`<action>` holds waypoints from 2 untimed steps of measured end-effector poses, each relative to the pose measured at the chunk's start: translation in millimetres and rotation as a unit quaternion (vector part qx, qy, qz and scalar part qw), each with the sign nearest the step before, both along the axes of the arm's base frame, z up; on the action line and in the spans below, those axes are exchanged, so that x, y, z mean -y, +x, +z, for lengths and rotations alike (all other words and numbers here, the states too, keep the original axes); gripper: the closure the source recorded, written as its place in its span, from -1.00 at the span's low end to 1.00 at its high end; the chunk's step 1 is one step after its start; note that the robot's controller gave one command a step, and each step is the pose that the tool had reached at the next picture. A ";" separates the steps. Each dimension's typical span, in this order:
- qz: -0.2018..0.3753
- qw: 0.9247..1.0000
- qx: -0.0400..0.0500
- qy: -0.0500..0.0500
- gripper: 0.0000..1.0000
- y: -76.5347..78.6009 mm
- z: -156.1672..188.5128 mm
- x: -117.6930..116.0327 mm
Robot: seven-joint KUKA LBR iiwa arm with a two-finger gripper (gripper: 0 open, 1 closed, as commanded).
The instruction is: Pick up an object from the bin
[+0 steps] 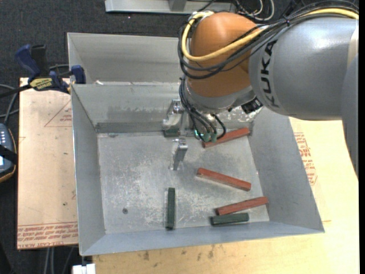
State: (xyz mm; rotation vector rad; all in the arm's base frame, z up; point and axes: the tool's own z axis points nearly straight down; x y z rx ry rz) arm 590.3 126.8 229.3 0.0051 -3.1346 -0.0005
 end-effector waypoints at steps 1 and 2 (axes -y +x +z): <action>-0.001 1.000 0.004 0.000 -1.00 1.5 4.7 0.6; 0.032 0.999 0.008 0.002 -1.00 25.0 -32.0 30.2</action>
Offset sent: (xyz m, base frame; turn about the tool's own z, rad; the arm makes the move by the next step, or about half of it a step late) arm 0.0525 -0.0769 -0.0904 -0.1415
